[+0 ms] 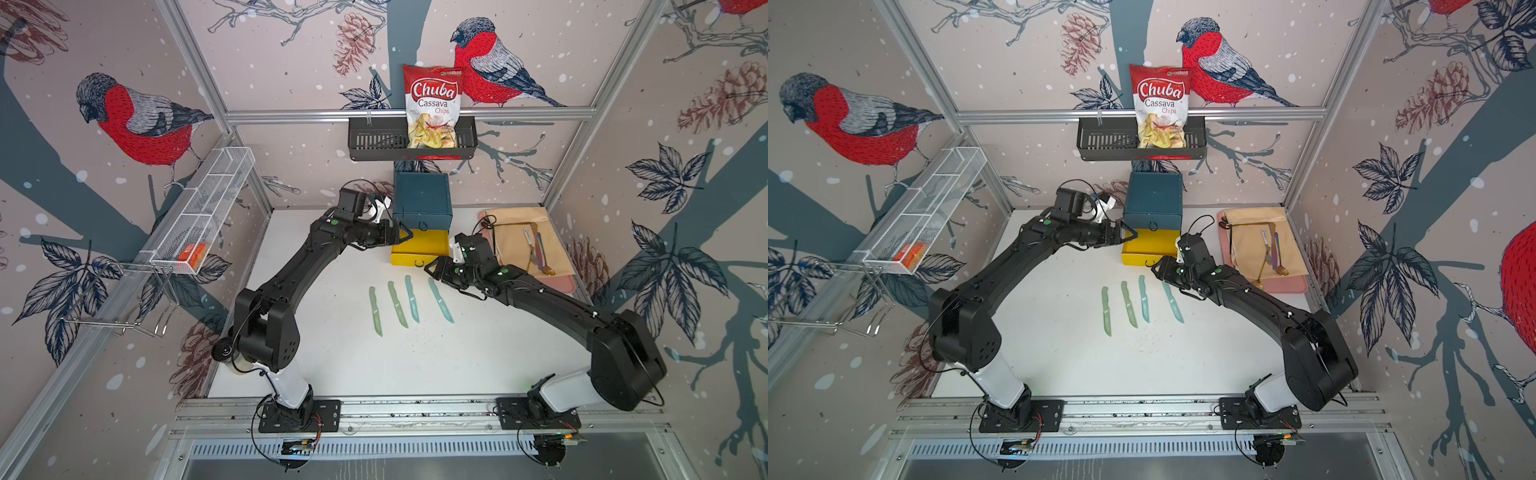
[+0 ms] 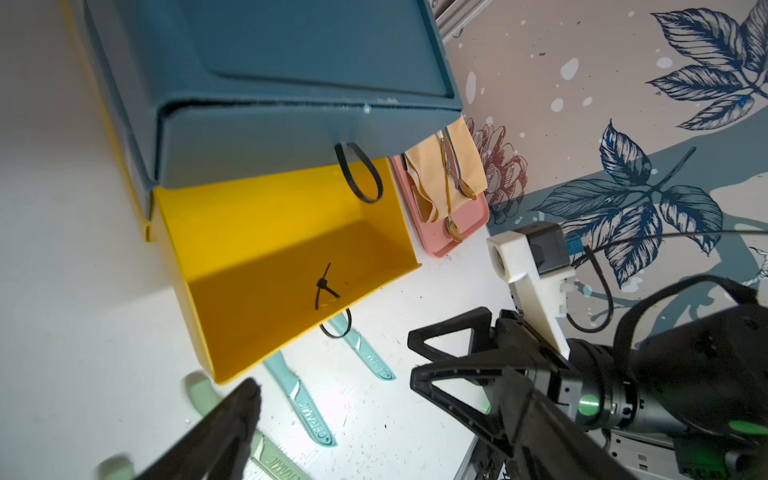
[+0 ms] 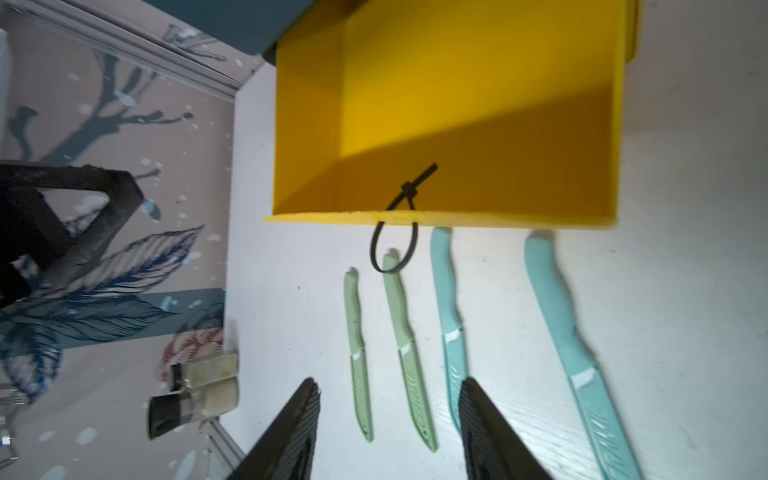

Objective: Place the fruit knives into the drawer by color
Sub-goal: Adjust the fruit knife at the center of the board.

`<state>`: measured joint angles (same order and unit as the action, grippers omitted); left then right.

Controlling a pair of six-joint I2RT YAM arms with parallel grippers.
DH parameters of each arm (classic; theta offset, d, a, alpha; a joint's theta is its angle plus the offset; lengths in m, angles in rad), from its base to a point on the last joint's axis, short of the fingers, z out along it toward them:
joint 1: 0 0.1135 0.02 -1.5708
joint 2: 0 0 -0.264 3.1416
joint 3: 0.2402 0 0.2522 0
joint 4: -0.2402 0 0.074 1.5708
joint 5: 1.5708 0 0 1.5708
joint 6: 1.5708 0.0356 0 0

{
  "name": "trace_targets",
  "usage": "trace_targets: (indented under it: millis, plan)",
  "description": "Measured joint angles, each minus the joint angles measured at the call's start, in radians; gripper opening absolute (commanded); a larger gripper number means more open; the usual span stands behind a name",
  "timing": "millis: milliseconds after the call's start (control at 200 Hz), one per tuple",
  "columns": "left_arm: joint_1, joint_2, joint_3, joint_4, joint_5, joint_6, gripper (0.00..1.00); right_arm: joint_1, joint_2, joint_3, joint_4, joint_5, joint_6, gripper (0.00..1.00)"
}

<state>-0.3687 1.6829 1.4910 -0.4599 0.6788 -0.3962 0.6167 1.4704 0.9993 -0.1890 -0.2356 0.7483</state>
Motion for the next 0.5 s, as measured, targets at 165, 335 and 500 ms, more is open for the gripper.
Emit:
trace_targets:
  millis: [165, 335, 500]
  plan:
    - [0.0, -0.128, -0.24, 0.158, 0.05, -0.084, 0.97, 0.018, 0.044, 0.017, -0.113, 0.09, -0.125, 0.54]
    - [0.0, -0.216, -0.424, 0.314, 0.088, -0.178, 0.97, 0.049, 0.116, 0.022, -0.158, 0.154, -0.201, 0.52]
    - [0.0, -0.267, -0.523, 0.411, 0.106, -0.235, 0.97, 0.083, 0.195, 0.024, -0.159, 0.208, -0.238, 0.5]
